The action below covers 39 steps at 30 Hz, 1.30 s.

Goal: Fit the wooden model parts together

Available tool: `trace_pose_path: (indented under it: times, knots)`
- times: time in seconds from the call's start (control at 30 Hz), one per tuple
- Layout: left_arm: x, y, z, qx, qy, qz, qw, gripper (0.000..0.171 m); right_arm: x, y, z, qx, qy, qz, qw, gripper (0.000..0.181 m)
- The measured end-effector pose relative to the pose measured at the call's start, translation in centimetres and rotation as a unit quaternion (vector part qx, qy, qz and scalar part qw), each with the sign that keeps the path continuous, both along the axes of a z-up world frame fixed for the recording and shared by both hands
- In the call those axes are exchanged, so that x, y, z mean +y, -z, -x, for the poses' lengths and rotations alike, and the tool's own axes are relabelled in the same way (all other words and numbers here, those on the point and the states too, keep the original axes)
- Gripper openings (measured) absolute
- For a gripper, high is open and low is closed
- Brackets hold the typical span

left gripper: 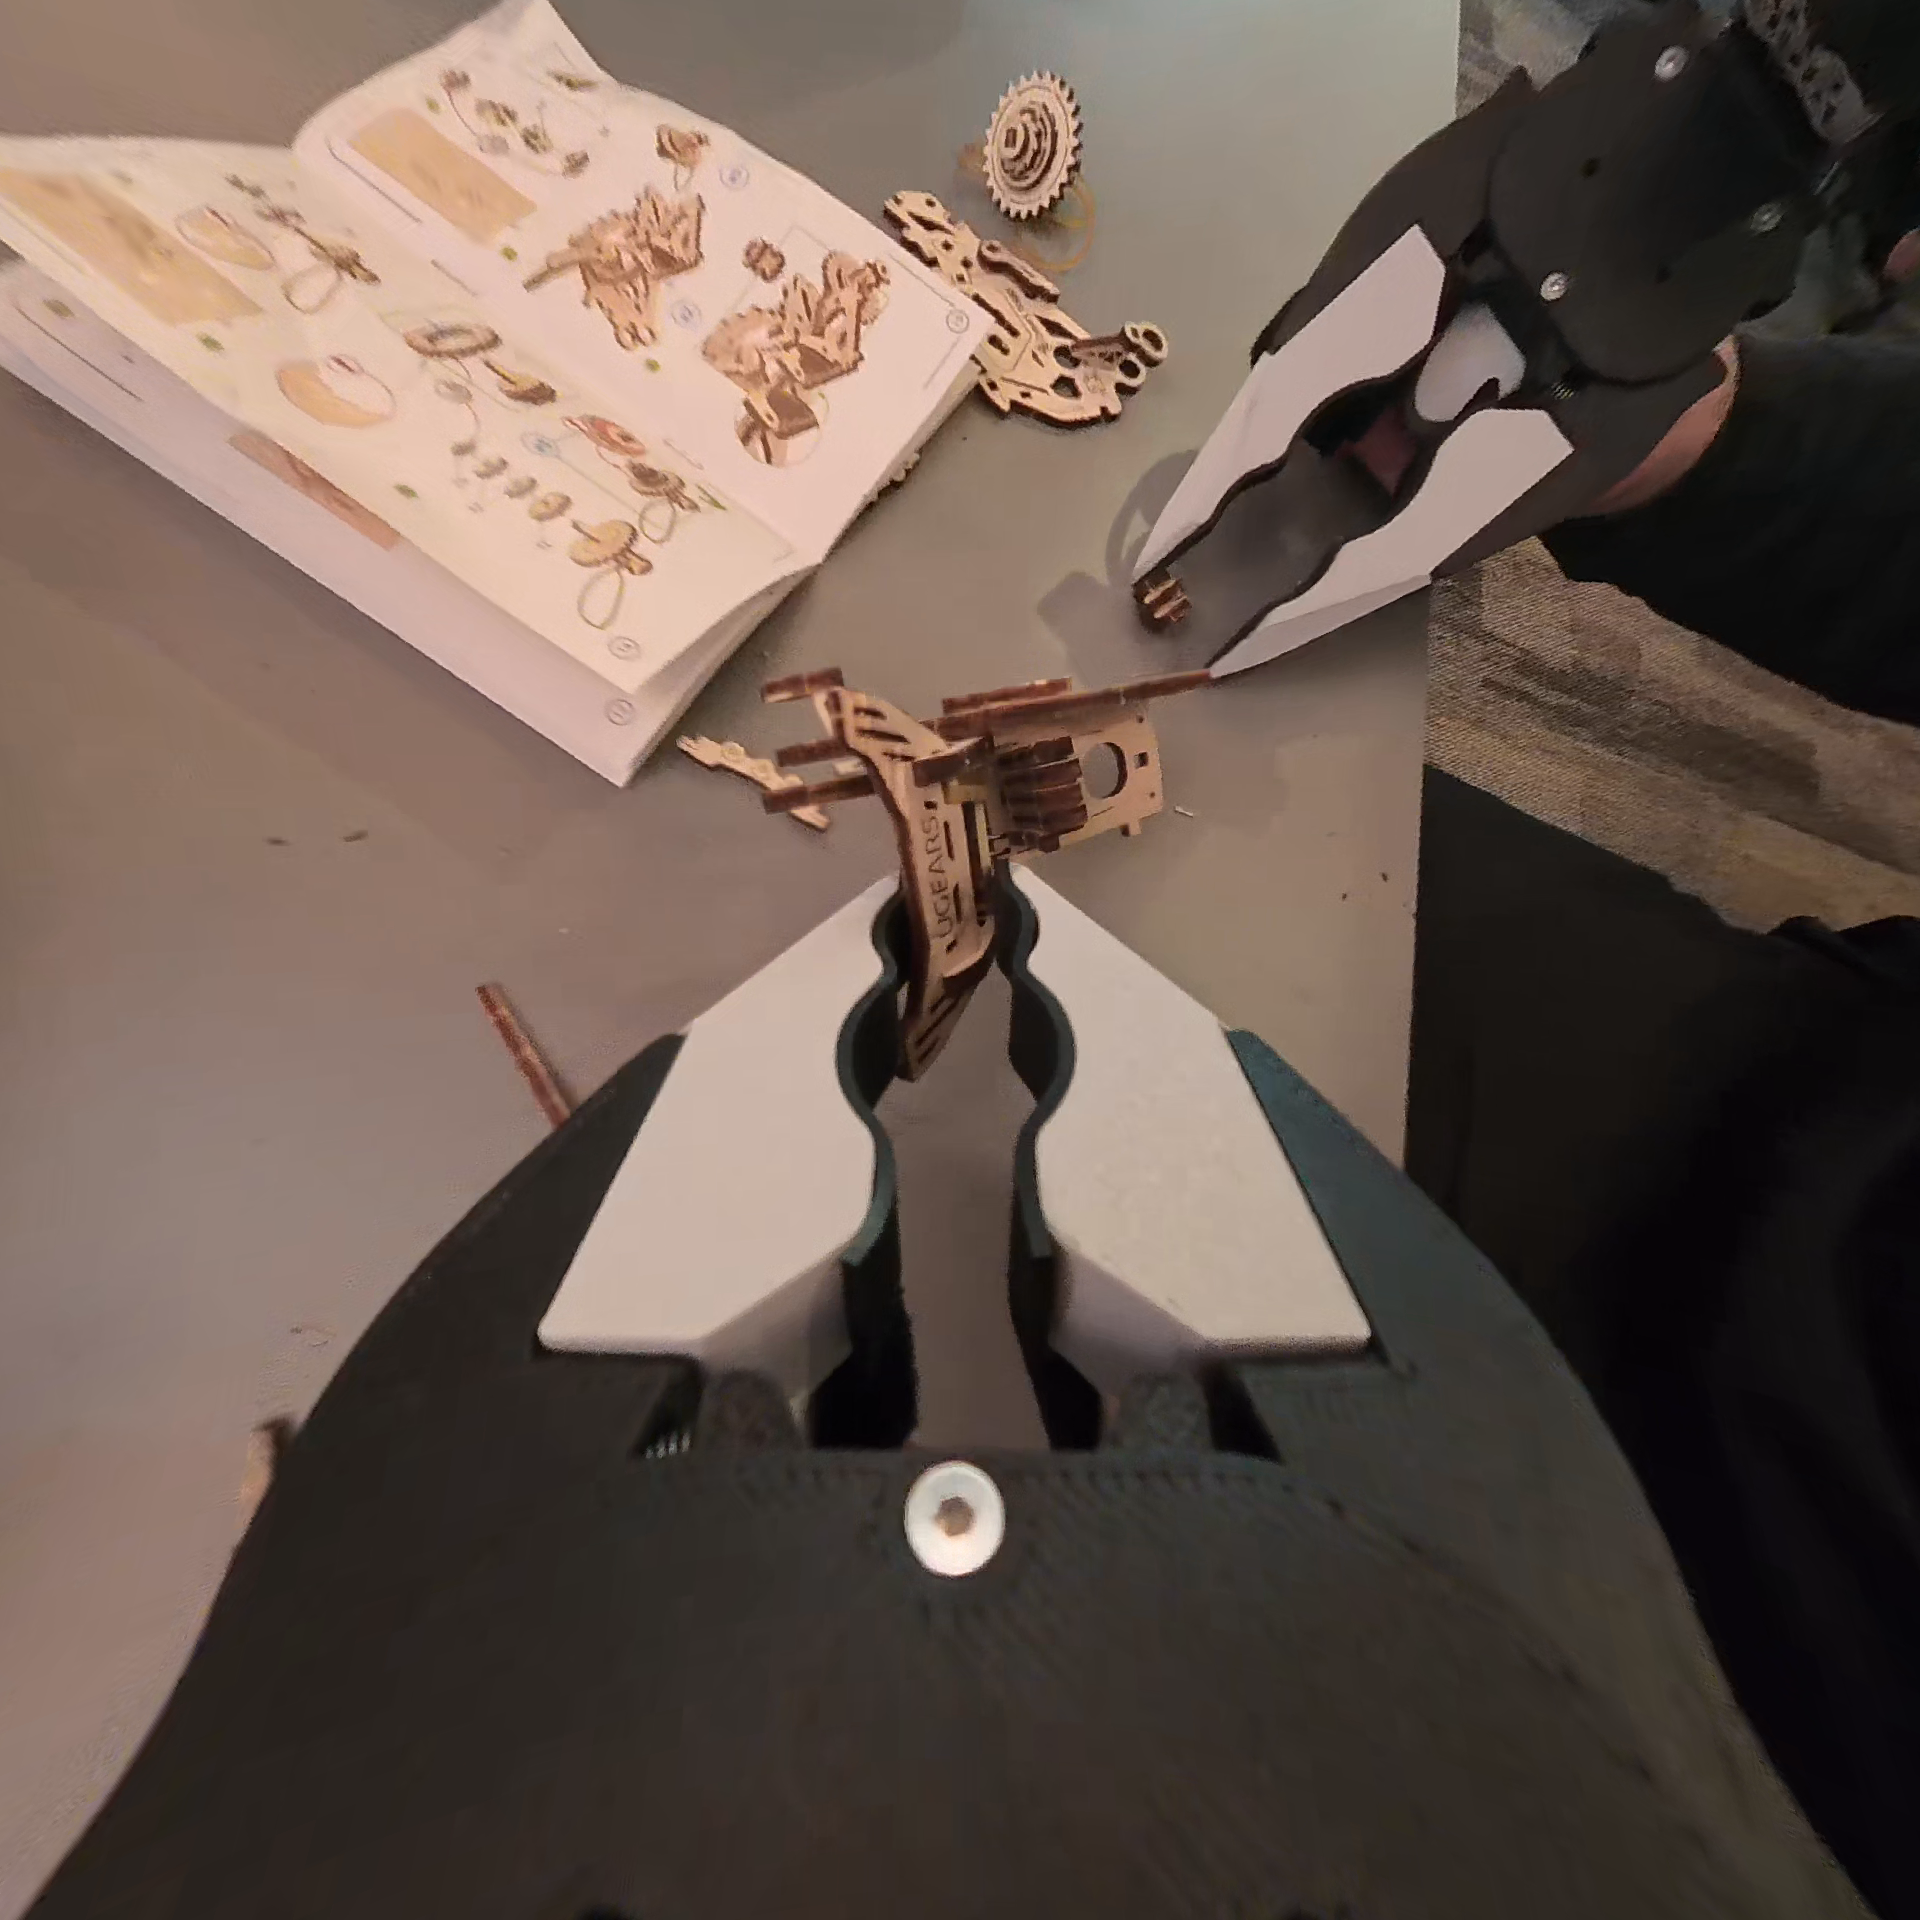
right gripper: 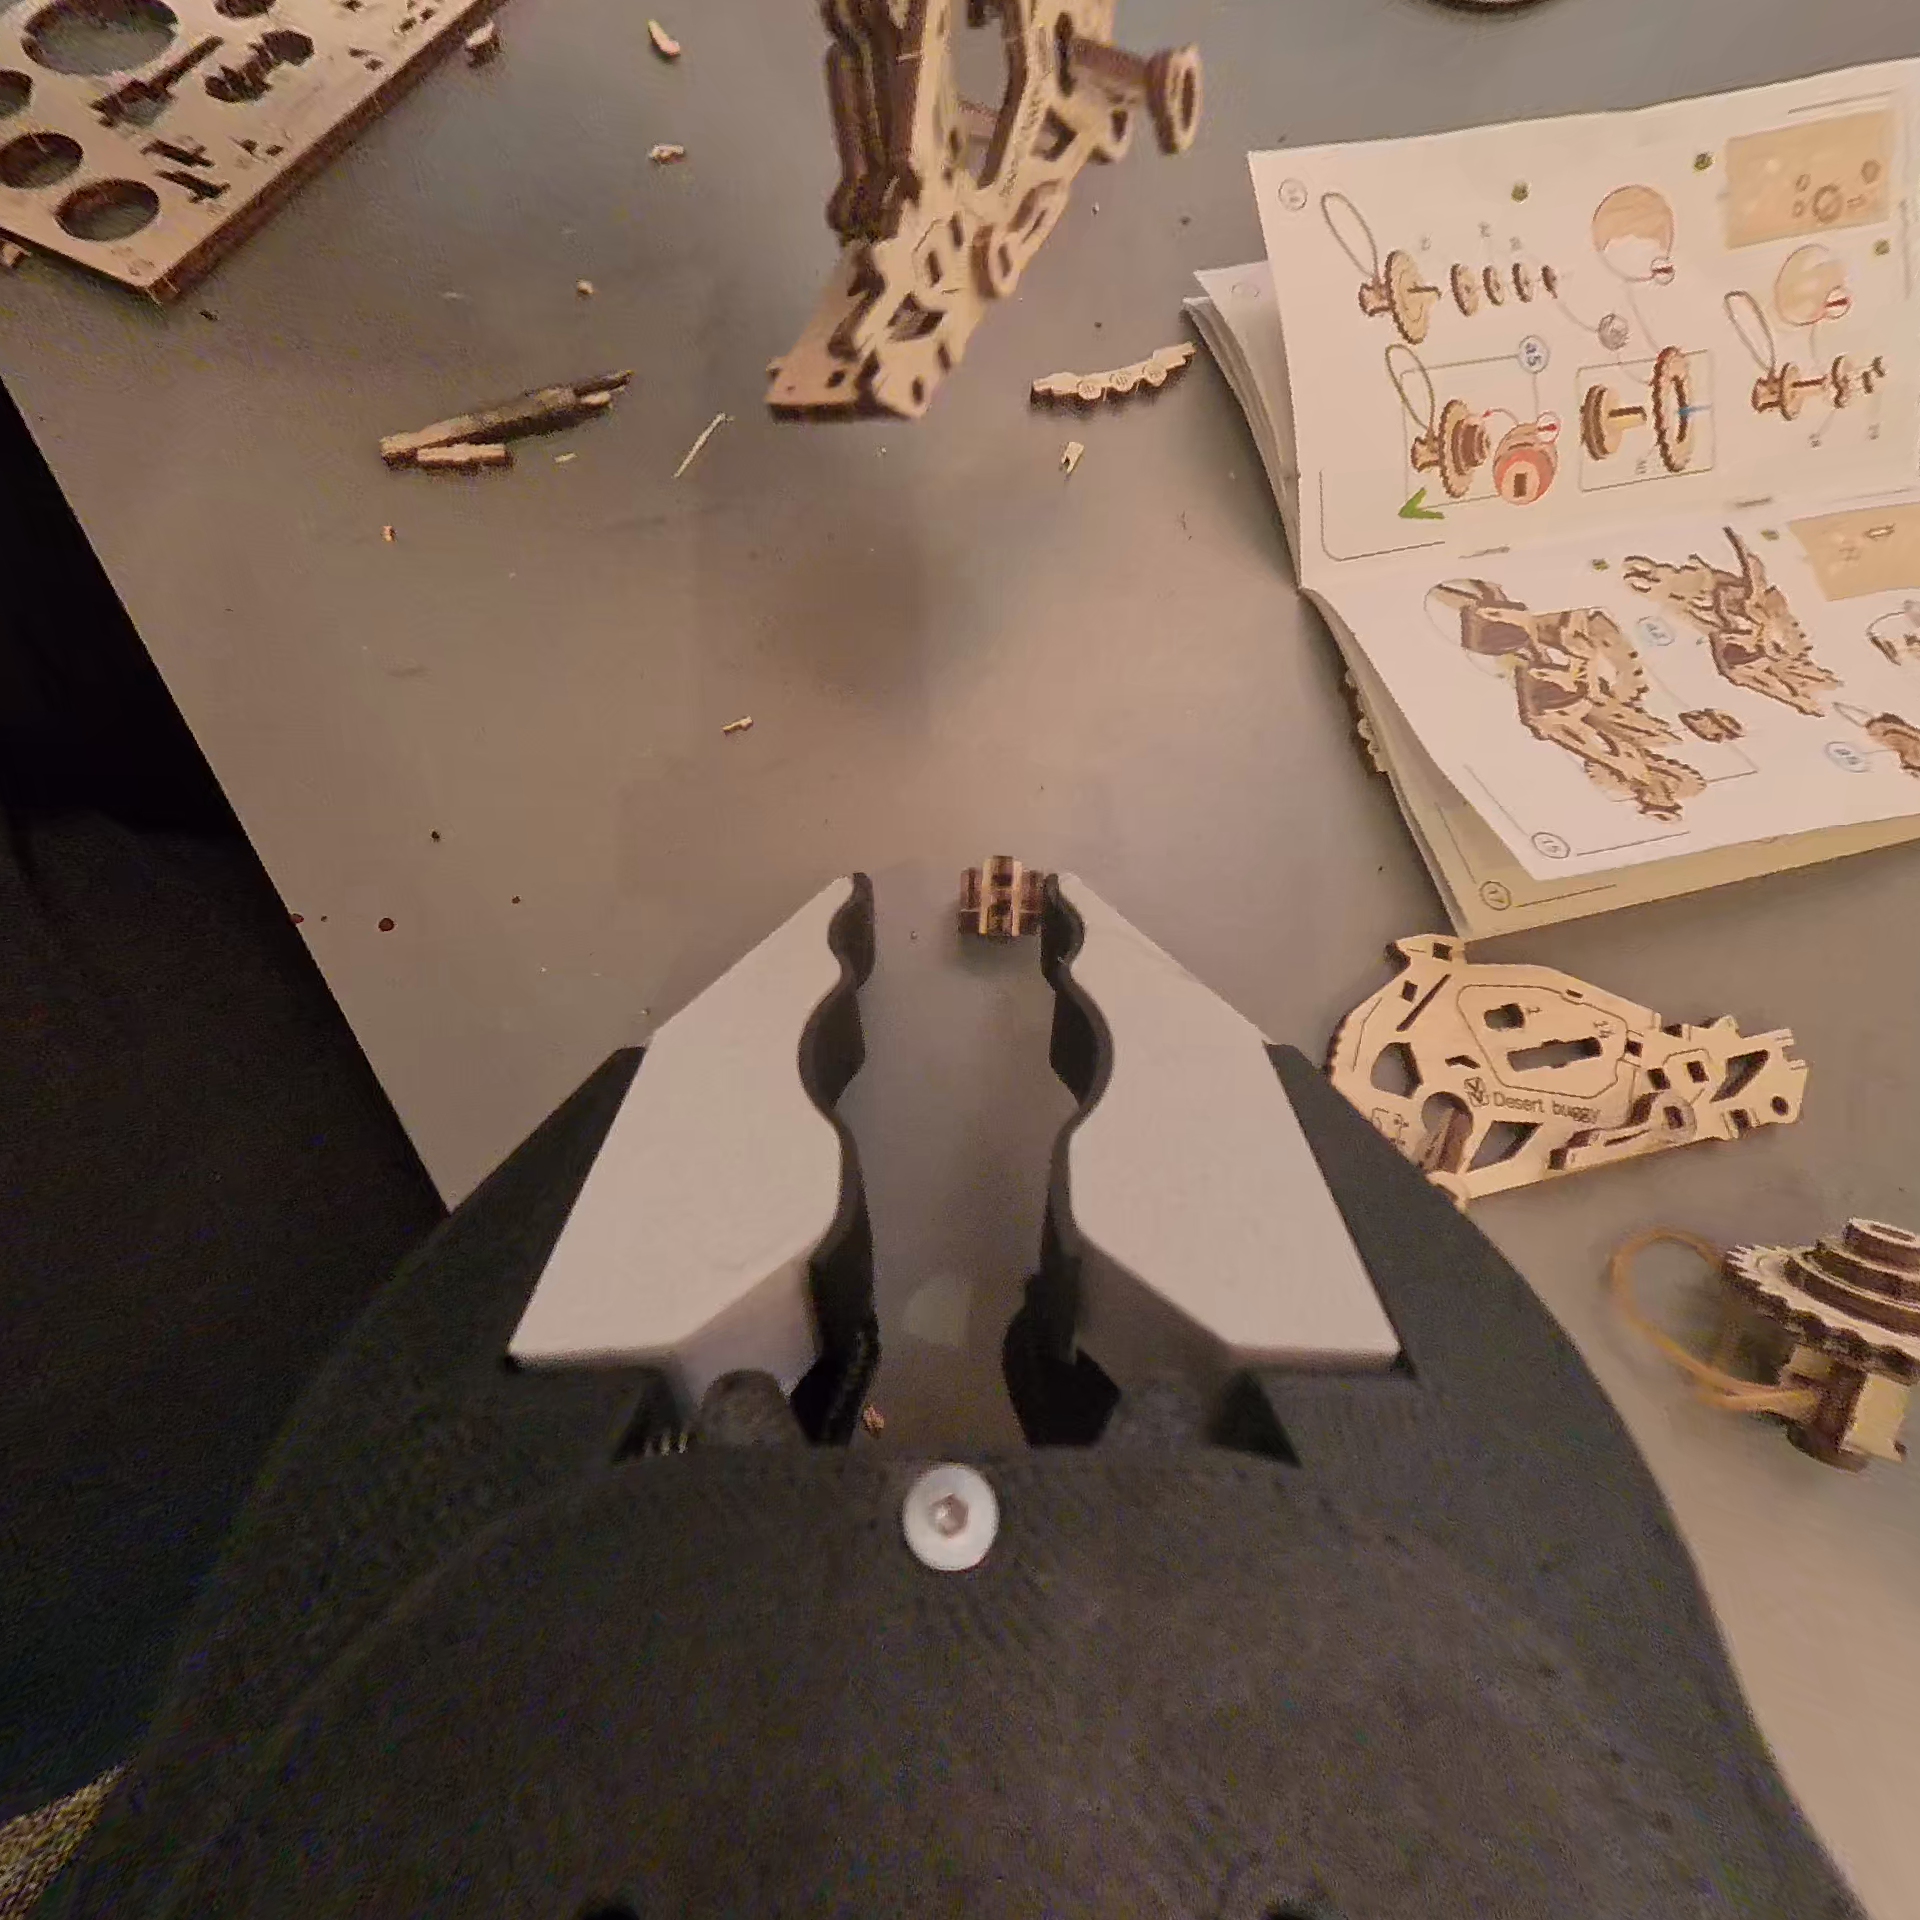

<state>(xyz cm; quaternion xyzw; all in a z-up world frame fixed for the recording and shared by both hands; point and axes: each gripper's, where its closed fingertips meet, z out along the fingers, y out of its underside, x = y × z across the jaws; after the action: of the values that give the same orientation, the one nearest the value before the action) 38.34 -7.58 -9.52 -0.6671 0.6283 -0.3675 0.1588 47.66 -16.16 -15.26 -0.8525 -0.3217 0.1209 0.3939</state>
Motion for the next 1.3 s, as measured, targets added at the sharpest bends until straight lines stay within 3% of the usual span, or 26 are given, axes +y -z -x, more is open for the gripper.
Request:
trace_pose_path:
  times: [0.37, 0.9, 1.3]
  knots:
    - [-2.5, 2.8, -0.2, 0.074, -0.051, 0.034, 0.995, 0.012, -0.1, 0.2, 0.1, -0.014, -0.004, -0.005, 1.0, 0.023]
    - [-2.5, 2.0, -1.0, 0.021, -0.076, 0.069, 0.994, 0.025, 0.0, 0.2, 0.0, -0.009, 0.001, 0.001, 1.0, 0.024]
    - [-2.6, 1.7, 0.9, 0.009, -0.016, -0.001, 1.0, 0.025, 0.0, 0.2, 0.0, -0.008, 0.001, 0.001, 1.0, 0.024]
